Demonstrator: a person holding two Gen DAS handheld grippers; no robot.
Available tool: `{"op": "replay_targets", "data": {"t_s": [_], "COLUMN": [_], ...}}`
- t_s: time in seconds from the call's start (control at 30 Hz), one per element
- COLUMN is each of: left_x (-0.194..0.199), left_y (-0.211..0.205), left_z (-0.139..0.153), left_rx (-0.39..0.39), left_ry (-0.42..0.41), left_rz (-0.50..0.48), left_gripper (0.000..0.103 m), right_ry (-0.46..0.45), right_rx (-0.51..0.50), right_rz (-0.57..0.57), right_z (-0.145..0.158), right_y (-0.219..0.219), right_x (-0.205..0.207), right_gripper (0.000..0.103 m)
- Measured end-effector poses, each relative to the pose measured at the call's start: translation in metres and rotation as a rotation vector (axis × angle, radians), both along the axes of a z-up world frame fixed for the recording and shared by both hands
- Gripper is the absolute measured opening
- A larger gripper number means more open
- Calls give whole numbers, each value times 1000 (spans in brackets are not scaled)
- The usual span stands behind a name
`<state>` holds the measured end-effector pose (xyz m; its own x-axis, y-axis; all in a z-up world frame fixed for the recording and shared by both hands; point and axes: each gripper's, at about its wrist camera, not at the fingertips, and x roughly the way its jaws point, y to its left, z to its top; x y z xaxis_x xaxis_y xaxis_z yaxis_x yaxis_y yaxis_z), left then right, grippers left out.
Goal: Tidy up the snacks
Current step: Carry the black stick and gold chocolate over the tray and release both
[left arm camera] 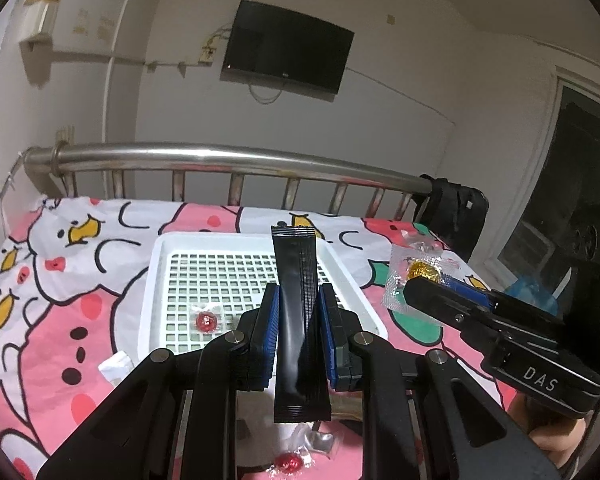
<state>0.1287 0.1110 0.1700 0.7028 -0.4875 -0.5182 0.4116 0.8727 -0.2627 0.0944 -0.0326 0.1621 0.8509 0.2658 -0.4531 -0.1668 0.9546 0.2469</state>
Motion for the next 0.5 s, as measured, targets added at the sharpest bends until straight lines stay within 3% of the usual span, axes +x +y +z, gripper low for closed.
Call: {"op": "replay_targets", "data": {"t_s": [0.5], "left_x": [45], "left_y": [-6], "left_z": [-21], "left_rx": [37], "left_ry": [37], "left_rz": [71], "left_gripper": [16], "right_ry": [81], "right_rx": [25], "right_rz": [-32], "right_z": [-30], "right_y": [-6], "right_x": [57], "right_gripper": [30]}}
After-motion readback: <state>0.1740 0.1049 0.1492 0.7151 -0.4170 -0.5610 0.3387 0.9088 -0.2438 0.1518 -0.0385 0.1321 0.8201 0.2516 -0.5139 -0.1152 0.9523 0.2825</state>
